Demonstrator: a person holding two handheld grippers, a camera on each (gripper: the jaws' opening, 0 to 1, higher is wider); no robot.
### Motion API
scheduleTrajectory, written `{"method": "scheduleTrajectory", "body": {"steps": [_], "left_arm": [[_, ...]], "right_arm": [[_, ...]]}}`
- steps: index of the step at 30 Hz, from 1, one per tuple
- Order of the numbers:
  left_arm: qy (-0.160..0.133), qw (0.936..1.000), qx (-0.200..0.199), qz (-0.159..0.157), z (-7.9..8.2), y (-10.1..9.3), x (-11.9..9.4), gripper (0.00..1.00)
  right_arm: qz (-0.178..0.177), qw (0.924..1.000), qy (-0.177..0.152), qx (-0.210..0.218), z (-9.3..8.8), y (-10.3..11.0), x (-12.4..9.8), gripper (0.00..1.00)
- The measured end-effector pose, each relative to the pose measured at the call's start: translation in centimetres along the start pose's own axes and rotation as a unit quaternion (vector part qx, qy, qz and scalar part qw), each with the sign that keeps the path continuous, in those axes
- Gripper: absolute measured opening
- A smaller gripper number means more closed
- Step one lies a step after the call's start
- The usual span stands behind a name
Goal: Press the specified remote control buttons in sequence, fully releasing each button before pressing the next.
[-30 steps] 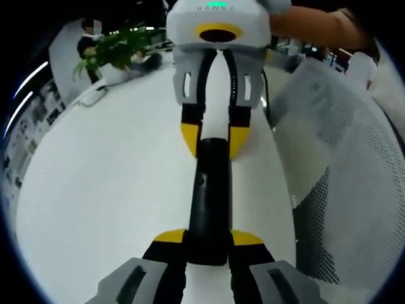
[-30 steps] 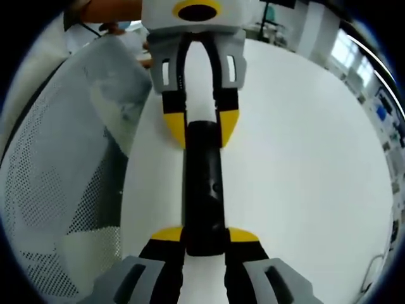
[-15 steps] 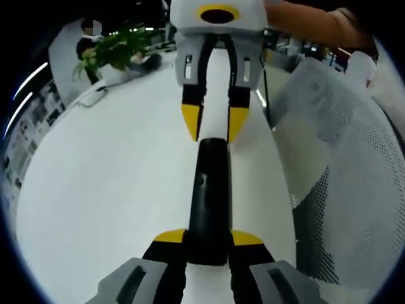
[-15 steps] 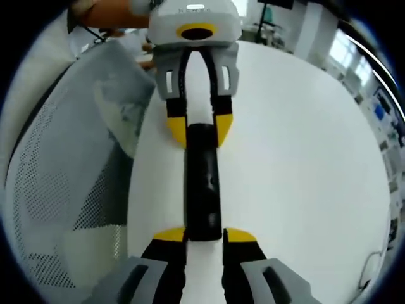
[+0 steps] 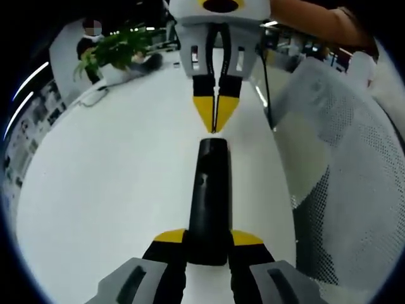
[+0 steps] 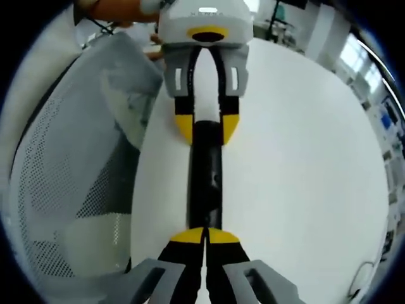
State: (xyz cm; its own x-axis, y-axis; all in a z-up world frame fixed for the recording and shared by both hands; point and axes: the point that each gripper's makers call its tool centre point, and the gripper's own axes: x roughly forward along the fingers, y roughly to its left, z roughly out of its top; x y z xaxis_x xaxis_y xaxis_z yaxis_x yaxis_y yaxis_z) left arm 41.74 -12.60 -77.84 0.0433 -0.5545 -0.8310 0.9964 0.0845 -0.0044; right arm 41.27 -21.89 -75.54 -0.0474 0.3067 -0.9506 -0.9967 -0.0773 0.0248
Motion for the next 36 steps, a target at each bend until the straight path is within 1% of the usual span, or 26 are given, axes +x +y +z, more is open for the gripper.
{"method": "scheduleTrajectory", "body": {"steps": [6,10,19,28,36], "left_arm": [[0.001,1.0000,-0.001,0.001,0.0,0.1,0.0,0.24],[0.001,1.0000,0.000,0.001,0.0,0.1,0.0,0.24],[0.001,1.0000,0.001,0.001,0.0,0.0,0.0,0.24],[0.002,1.0000,0.001,0.001,0.1,0.0,0.0,0.24],[0.005,1.0000,0.002,0.001,0.0,0.1,0.0,0.24]], "right_arm": [[0.007,0.9998,0.019,-0.009,-0.3,-0.1,0.5,0.00],[0.009,0.9997,0.022,-0.009,-0.3,-0.3,0.6,0.00],[0.018,0.9992,0.034,-0.014,-0.5,0.1,1.3,0.00],[0.021,0.9987,0.043,-0.020,-0.6,-0.2,1.4,0.00],[0.029,0.9983,0.049,-0.008,-0.7,-0.3,1.6,0.00]]}}
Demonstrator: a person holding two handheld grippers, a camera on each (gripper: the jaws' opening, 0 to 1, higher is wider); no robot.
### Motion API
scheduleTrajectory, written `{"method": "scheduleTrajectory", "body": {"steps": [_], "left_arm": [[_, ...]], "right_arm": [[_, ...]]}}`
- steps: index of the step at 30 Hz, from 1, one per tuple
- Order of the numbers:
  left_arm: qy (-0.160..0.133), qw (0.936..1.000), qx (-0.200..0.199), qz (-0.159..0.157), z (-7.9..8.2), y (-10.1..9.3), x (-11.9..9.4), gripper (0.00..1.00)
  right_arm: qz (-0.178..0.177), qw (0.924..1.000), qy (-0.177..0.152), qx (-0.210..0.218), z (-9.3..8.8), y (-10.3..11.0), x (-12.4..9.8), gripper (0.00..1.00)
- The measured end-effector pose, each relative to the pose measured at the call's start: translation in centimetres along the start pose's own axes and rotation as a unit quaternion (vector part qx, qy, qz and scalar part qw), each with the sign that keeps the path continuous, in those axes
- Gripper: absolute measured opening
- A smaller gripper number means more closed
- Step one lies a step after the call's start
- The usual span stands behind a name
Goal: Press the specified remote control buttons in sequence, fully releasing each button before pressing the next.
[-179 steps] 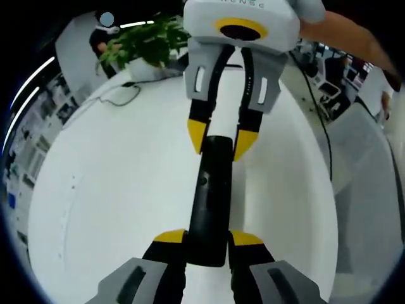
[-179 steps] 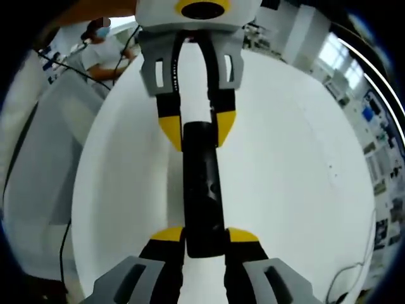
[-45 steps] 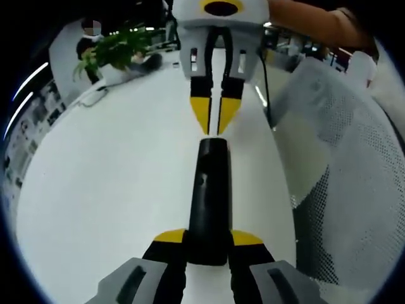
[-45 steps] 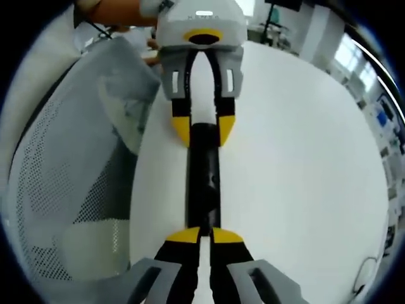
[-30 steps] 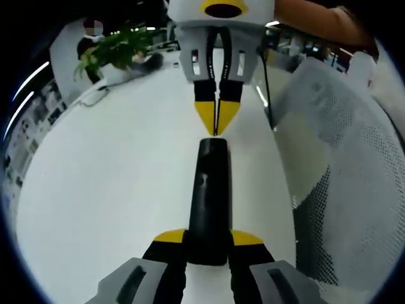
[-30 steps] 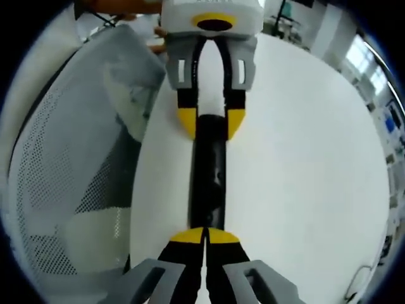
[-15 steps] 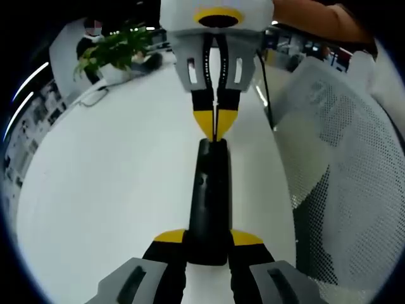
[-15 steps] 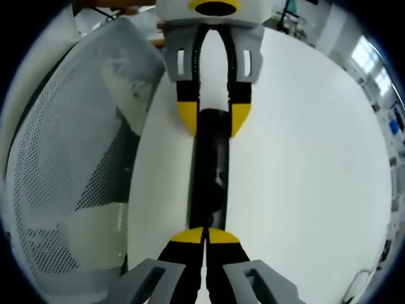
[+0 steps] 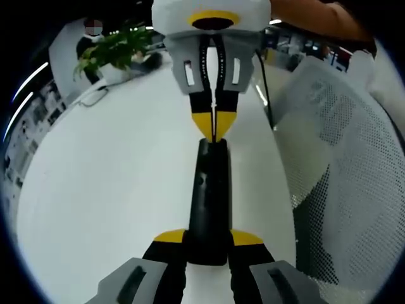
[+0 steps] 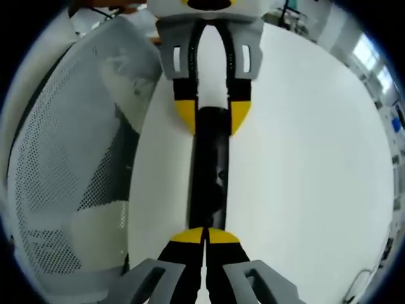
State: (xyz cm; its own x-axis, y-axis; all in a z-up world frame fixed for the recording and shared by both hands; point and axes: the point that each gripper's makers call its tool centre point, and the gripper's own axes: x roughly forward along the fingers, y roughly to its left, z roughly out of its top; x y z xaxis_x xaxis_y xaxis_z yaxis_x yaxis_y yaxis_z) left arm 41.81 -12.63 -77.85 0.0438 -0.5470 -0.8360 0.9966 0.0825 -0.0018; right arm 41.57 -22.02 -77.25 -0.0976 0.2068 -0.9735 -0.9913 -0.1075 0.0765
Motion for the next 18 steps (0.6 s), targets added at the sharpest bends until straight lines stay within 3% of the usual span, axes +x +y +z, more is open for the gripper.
{"method": "scheduleTrajectory", "body": {"steps": [18], "left_arm": [[0.000,1.0000,0.000,-0.001,-0.02,-0.06,-0.03,0.24]], "right_arm": [[0.002,0.9999,0.007,0.013,0.29,0.44,-0.23,0.00]]}}
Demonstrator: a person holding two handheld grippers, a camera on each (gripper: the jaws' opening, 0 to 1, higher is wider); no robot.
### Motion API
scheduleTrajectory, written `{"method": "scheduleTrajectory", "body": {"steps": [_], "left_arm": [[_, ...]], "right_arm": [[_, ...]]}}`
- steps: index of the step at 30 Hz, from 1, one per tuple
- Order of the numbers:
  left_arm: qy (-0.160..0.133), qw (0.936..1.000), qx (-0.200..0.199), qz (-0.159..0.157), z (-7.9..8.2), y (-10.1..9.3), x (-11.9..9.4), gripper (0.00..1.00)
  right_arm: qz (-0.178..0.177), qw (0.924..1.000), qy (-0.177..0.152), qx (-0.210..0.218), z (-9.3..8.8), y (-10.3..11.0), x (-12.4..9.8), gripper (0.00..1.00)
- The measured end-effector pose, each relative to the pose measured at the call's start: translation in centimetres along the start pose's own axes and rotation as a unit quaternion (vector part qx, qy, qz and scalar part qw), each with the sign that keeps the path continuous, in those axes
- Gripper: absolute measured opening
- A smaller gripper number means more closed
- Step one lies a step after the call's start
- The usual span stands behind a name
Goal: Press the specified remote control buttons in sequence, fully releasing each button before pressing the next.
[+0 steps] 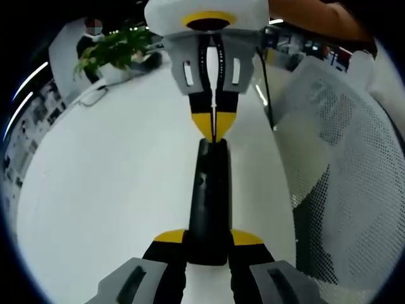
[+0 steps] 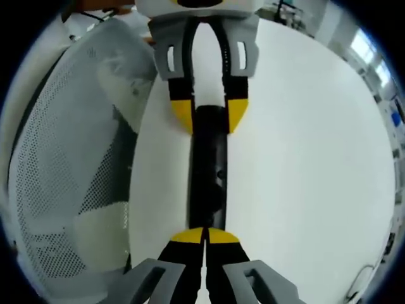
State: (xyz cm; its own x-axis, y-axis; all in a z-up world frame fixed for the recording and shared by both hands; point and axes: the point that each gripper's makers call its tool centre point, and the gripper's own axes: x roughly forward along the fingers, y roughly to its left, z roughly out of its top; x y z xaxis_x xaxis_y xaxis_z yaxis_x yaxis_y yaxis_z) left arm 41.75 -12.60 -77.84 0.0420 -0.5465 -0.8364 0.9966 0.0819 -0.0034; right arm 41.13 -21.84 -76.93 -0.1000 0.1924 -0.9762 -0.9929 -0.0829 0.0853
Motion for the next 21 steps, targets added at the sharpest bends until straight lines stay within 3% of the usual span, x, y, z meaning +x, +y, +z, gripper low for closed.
{"method": "scheduleTrajectory", "body": {"steps": [10,21], "left_arm": [[-0.001,1.0000,-0.001,0.000,0.0,-0.2,0.0,0.24],[-0.004,1.0000,-0.002,0.000,0.0,-0.1,0.0,0.24]], "right_arm": [[-0.001,0.9999,-0.006,0.012,-0.5,0.0,-0.4,0.00],[-0.004,0.9998,-0.015,0.014,0.2,-0.3,-1.8,0.00]]}}
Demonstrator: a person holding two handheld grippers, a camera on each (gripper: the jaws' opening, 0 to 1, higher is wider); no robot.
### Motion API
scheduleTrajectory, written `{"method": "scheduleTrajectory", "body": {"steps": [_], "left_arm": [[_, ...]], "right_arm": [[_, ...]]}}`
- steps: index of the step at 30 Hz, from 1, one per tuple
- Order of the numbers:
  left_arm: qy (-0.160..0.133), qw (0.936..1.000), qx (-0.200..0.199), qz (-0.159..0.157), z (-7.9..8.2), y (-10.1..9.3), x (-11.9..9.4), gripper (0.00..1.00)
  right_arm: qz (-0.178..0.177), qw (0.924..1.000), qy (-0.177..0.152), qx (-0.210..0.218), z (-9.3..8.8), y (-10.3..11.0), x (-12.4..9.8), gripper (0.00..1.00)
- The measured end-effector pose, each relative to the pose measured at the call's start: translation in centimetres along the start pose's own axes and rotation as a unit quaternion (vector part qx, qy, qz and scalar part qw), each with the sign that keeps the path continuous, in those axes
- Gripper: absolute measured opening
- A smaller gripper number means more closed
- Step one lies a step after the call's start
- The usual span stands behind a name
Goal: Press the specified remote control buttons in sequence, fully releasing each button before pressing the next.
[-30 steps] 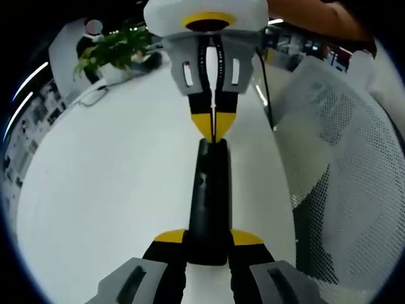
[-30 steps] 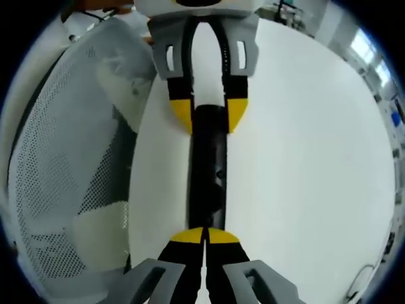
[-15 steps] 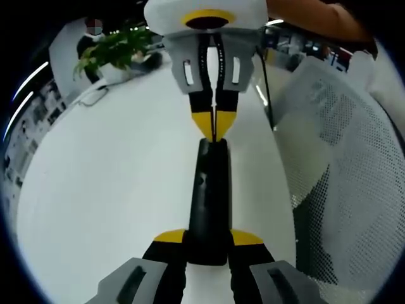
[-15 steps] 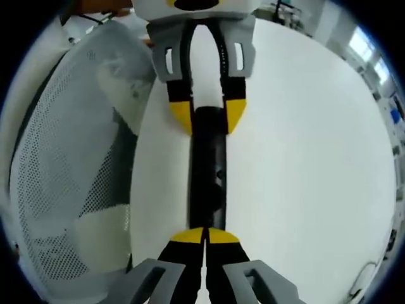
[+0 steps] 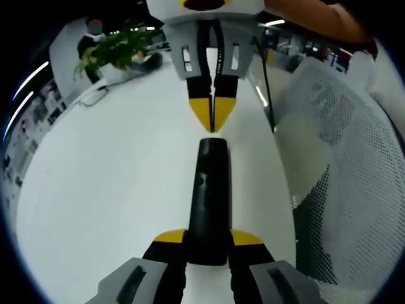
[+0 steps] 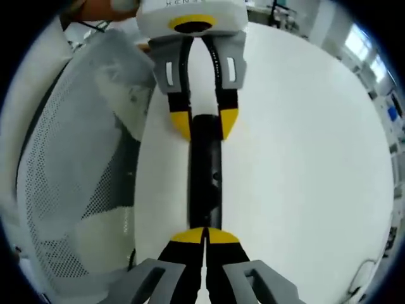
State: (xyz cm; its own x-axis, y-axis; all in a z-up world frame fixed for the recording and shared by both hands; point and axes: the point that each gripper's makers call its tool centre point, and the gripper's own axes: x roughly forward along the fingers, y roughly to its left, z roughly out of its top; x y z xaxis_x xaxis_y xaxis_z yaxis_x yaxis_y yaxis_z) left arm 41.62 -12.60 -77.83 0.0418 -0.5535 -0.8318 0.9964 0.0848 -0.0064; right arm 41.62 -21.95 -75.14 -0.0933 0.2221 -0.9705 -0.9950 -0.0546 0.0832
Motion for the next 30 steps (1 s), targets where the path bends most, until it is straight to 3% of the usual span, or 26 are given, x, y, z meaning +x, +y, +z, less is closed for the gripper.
{"method": "scheduleTrajectory", "body": {"steps": [15,30], "left_arm": [[-0.001,1.0000,0.000,-0.001,0.1,0.0,-0.1,0.24],[-0.002,1.0000,0.000,0.000,0.1,0.1,0.0,0.24]], "right_arm": [[-0.007,0.9998,0.006,-0.016,1.1,-0.6,-0.7,0.00],[0.013,0.9995,0.019,-0.020,0.5,0.2,1.1,0.00]]}}
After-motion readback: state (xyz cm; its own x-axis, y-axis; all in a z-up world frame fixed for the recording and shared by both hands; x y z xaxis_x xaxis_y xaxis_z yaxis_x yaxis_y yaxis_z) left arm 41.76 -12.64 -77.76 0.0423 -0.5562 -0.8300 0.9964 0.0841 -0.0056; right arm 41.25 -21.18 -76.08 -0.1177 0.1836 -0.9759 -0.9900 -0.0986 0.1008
